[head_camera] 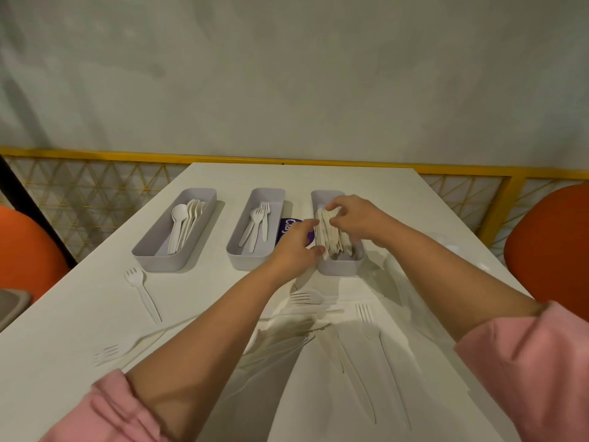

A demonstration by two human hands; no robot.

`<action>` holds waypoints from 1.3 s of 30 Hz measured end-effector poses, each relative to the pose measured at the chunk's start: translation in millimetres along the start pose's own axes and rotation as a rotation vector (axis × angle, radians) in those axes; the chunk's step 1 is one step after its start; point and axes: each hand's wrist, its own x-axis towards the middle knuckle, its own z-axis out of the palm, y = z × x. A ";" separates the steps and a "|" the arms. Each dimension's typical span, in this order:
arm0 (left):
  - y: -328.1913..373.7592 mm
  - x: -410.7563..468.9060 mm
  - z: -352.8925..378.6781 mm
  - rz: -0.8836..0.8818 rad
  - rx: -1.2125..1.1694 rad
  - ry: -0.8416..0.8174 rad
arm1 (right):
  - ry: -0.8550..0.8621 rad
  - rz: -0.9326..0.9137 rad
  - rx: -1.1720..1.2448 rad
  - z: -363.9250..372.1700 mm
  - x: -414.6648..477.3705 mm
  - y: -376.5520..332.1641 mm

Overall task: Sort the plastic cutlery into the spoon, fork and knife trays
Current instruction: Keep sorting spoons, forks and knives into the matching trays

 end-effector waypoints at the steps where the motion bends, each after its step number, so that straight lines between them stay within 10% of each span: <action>1: 0.6 -2.5 -4.6 0.012 0.020 0.012 | -0.013 -0.036 -0.017 -1.3 -6.0 -2.8; 9: -17.2 -33.6 -31.7 0.021 0.172 -0.063 | -0.264 -0.093 -0.240 26.6 -44.7 9.1; 27: -48.6 -64.3 -53.1 -0.139 0.520 -0.296 | -0.268 -0.113 -0.509 55.8 -60.8 24.7; 39: -40.6 -66.8 -67.7 -0.121 -0.092 -0.174 | 0.006 -0.302 -0.151 44.0 -59.3 4.3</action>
